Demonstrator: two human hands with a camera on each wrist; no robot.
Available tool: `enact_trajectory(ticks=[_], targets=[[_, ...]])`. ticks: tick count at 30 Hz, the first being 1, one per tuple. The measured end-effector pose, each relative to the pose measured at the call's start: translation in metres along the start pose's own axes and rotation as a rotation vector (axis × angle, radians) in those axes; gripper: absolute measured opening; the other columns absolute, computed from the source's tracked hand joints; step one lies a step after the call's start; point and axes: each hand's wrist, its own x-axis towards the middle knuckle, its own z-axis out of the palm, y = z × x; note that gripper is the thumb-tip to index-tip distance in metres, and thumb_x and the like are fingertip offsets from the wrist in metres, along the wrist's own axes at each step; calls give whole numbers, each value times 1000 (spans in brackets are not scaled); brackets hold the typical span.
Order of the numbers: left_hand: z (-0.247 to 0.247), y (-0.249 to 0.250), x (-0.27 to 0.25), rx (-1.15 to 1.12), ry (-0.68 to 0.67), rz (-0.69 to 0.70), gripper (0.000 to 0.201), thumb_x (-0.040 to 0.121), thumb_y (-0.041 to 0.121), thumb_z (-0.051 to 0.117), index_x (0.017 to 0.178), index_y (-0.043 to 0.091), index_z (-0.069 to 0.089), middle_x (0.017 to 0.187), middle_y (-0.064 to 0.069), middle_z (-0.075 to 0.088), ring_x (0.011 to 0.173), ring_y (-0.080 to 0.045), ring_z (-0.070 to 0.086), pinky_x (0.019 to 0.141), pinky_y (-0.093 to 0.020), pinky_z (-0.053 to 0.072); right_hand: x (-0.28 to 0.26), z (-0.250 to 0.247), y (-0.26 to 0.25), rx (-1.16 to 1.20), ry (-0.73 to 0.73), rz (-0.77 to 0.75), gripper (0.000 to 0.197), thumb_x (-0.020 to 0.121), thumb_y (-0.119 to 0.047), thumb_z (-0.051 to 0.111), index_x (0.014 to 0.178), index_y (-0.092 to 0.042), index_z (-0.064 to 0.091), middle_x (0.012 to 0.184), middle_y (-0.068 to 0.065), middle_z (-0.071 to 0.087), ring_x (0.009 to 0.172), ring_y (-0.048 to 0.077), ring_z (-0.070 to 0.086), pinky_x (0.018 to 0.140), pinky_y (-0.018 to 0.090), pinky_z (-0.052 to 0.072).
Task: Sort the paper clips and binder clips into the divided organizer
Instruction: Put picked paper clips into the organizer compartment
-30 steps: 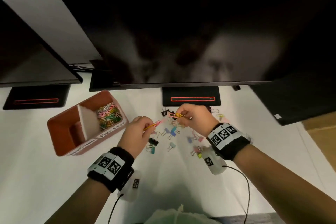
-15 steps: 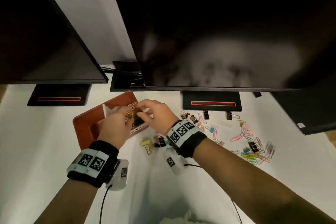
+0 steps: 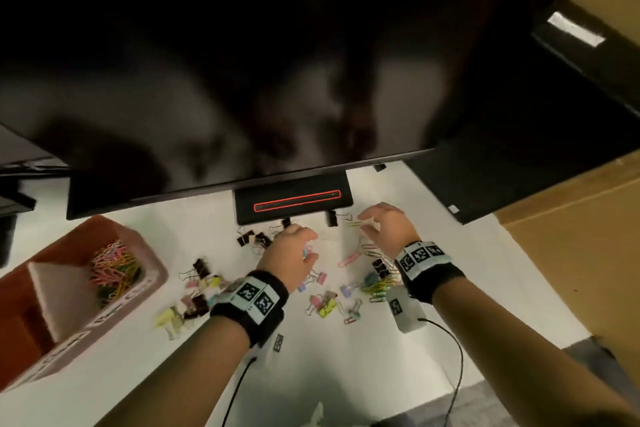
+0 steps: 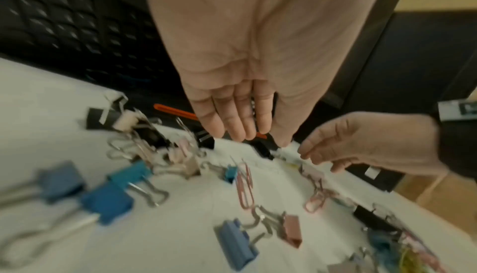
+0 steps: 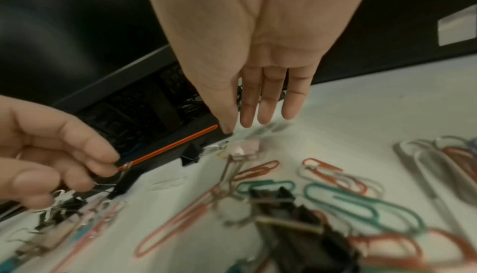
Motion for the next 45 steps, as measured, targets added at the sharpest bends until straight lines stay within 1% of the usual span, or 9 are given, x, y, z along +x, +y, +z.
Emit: enact_trajectory(ticks=[5,10,16,20,24,30,36,42,45], targets=[[27,9,34,180,-38,-45,31,85,21,57,116,19,56,119,0,52,107,-22,52,93,-34,44,30,-4,6,0,-121,-65,25,82,-27,68,105,-16,68,110,9,62,101,27,59,92,34,47],[33,16,48,220,33,-60,10,84,15,57,91,16,64,100,-2,57,94,-23,55,81,-31,43,43,-11,12,40,-173,-147,22,88,-24,59,103,-13,70,110,11,65,101,26,60,91,31,45],[15,14,42,23,205,-79,7,87,13,57,90,15,63,90,-2,56,81,-19,55,75,-31,48,47,-14,18,75,-226,-201,20,82,-11,65,100,-14,70,104,6,60,79,13,53,80,22,44],[1,5,20,-65,315,-152,11,85,8,59,94,12,63,90,-3,57,73,-17,57,72,-30,50,46,-13,14,67,-249,-206,21,80,-11,67,101,-12,68,104,7,63,86,19,59,78,24,46],[6,-2,2,-50,281,-250,5,81,8,62,85,11,64,91,-4,55,70,-17,57,75,-33,51,45,-12,12,-8,-274,-235,15,85,-11,60,97,-12,70,104,7,67,92,23,62,82,29,49],[32,8,1,35,186,-180,3,79,11,65,77,12,67,102,2,48,90,-10,49,85,-18,36,43,-13,13,-62,-271,-255,11,82,-10,60,88,-9,70,102,8,64,92,24,61,80,27,47],[40,13,10,217,160,-134,7,83,8,54,84,11,60,92,-1,55,77,-16,53,72,-27,47,18,-24,28,105,-249,-311,19,82,-5,60,96,-14,68,83,-2,61,74,14,55,75,26,50],[32,5,11,197,172,-73,13,80,1,57,88,11,60,76,-5,64,66,-21,55,68,-32,50,-20,-2,10,-125,-335,-462,24,86,-17,52,103,-24,68,113,3,64,113,23,55,93,37,47],[25,3,8,121,219,-78,9,82,6,61,88,13,60,74,-3,64,69,-19,58,70,-30,51,-21,7,-1,-278,-279,-468,24,90,-22,48,106,-23,66,113,5,62,106,27,56,91,36,45]])
